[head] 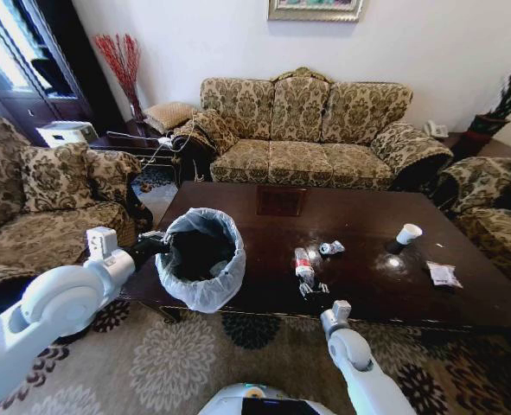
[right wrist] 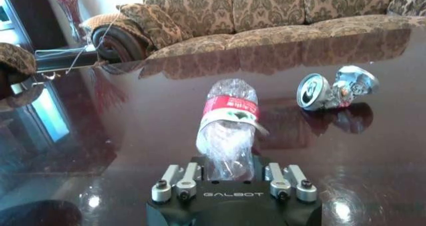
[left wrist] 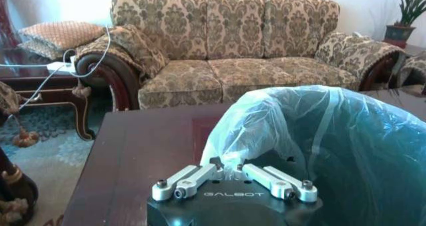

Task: Move to the front of the table and place the trash on the table into the trash bin.

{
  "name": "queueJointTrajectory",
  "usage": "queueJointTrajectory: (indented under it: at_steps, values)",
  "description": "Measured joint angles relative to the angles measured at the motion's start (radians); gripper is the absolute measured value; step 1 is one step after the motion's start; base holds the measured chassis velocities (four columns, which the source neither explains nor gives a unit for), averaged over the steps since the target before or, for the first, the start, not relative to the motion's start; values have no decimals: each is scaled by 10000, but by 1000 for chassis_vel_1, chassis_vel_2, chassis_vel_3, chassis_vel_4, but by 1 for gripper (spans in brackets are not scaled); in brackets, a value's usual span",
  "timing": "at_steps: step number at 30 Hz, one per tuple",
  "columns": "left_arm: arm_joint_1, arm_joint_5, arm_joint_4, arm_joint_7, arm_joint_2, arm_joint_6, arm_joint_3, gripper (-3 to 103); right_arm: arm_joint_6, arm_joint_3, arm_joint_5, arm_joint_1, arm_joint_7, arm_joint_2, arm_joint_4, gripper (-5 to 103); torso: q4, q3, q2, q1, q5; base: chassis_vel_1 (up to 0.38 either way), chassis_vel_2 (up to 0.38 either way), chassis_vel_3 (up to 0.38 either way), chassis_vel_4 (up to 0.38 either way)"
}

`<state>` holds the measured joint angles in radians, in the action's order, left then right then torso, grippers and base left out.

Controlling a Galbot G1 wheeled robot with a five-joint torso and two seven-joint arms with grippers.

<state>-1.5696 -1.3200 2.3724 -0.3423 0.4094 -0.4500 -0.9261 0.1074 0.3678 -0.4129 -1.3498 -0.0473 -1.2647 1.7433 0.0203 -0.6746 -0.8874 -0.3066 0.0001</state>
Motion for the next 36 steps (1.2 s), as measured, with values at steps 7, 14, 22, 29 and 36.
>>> queueJointTrajectory:
  at_steps: [7,14,22,29,36]
  values:
    - [-36,-3,18,-28,-17,0,-9,3,11,0,-219,-59,-3,-10,437,29,1,0,0,1,-1,0,0,0,0]
    - [-80,-6,42,-53,-49,-36,-29,3,-1382,-118,-734,6,421,88,1382,19,0,0,0,1,0,0,0,0,0]
    - [22,-421,-176,-232,-593,-243,10,3,-2356,-720,-828,1089,1635,488,3640,19,1,0,0,0,-4,0,0,0,0]
    - [126,-791,-87,-295,-1154,-287,57,3,-2496,-2213,-1872,2350,3124,734,4728,19,1,0,0,0,-1,0,0,0,0]
    - [66,-926,364,-301,-1157,-411,105,3,-2347,-3744,-1960,3182,3444,677,4254,19,2,0,0,0,-1,0,0,0,0]
